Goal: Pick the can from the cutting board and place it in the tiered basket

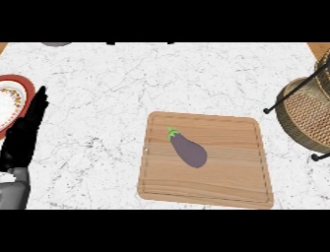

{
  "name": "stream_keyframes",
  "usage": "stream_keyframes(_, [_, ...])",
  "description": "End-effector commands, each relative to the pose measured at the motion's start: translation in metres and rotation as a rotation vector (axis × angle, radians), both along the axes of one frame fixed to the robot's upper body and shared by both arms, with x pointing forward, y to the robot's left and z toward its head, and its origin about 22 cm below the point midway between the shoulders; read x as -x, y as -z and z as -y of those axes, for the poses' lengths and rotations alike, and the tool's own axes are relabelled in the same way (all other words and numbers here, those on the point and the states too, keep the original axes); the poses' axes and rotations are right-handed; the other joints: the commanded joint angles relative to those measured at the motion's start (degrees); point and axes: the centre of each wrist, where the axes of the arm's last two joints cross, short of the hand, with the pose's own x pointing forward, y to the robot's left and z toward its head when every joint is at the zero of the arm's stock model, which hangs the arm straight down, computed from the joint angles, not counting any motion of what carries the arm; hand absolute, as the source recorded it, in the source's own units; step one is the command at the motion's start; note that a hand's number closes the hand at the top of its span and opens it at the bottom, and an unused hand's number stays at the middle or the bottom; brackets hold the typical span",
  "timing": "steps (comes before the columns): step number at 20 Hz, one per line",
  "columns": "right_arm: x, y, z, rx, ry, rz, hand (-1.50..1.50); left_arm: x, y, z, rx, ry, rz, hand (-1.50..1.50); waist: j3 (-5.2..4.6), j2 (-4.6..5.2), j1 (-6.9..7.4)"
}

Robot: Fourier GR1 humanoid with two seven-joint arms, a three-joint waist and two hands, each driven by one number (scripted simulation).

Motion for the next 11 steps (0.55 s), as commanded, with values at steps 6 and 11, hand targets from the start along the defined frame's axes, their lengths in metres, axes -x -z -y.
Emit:
stream_keyframes(6, [0.121, 0.007, -0.019, -0.156, 0.026, 0.051, -1.50, 0.011, 0.000, 0.005, 0.015, -0.019, -0.018, 0.00, 0.08, -0.50, -1.54])
stream_keyframes(11, [0.200, 0.011, -0.043, -0.124, 0.020, 0.156, -1.50, -0.002, -0.004, -0.010, -0.008, -0.021, 0.000, 0.00, 0.08, -0.06, -1.41])
